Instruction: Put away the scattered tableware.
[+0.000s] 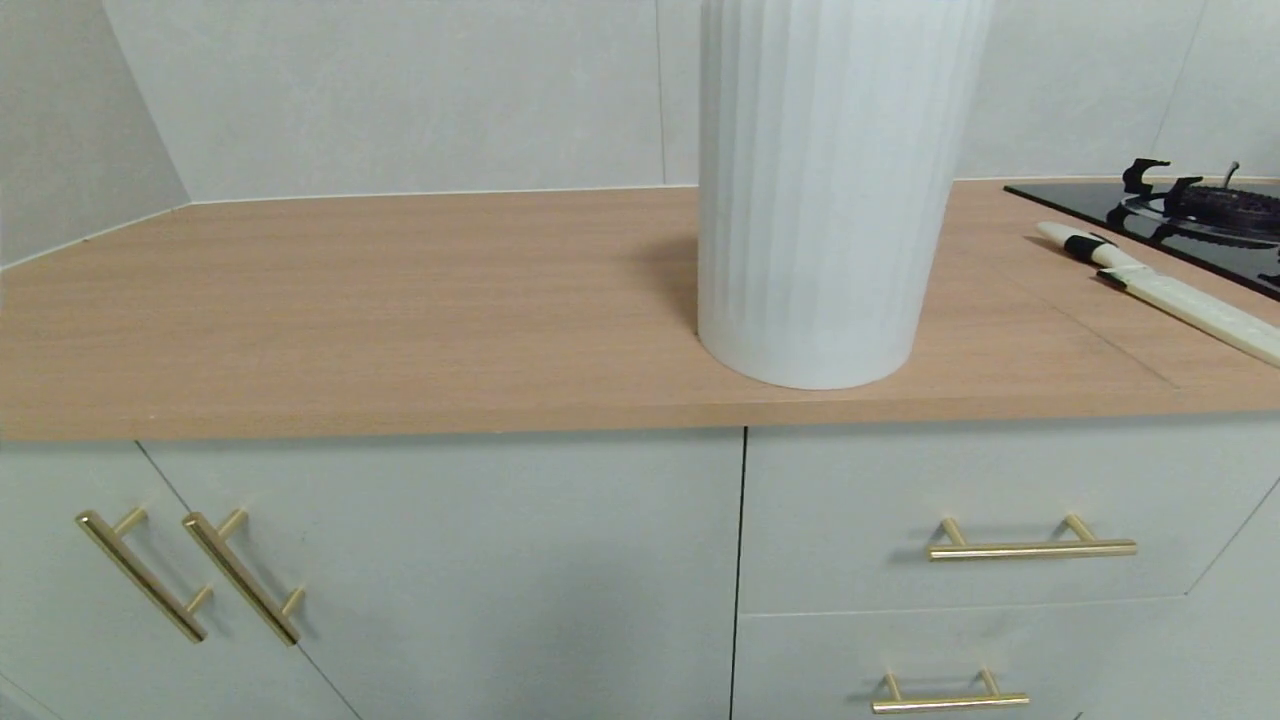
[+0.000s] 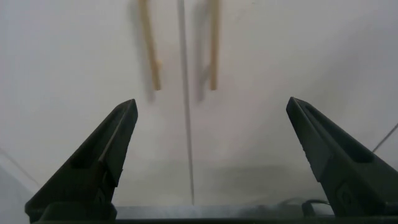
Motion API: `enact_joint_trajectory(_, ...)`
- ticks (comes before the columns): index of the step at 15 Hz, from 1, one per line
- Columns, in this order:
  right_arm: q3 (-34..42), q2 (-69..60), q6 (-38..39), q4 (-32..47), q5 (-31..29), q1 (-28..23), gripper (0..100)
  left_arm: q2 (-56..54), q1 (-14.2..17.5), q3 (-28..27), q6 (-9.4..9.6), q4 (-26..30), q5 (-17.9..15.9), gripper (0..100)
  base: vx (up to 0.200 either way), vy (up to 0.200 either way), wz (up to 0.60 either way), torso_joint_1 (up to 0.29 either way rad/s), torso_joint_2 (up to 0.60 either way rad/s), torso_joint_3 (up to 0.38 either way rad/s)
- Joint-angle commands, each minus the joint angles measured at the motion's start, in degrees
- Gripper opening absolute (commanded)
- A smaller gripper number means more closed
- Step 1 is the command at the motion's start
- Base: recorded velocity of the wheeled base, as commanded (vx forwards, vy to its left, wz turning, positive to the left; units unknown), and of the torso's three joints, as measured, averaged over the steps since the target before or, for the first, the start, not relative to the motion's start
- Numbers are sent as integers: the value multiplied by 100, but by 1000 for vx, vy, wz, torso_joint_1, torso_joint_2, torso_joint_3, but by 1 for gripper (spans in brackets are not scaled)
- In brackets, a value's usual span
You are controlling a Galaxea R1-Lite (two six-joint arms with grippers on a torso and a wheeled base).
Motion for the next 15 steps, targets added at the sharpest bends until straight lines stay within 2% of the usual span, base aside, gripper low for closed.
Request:
enact_joint_trajectory(1, 0, 11, 0, -2, 1, -2, 100, 0, 0, 1, -4, 2, 1, 100, 0, -200, 0, 2, 2, 7)
enact_joint_trajectory(7, 0, 11, 0, -2, 1, -2, 100, 0, 0, 1, -4, 2, 1, 100, 0, -200, 0, 1, 2, 5)
enact_joint_trajectory(15, 0, 11, -18, -2, 1, 7, 100, 9, -9, 1, -4, 2, 1, 100, 0, 0, 0, 0, 0, 0)
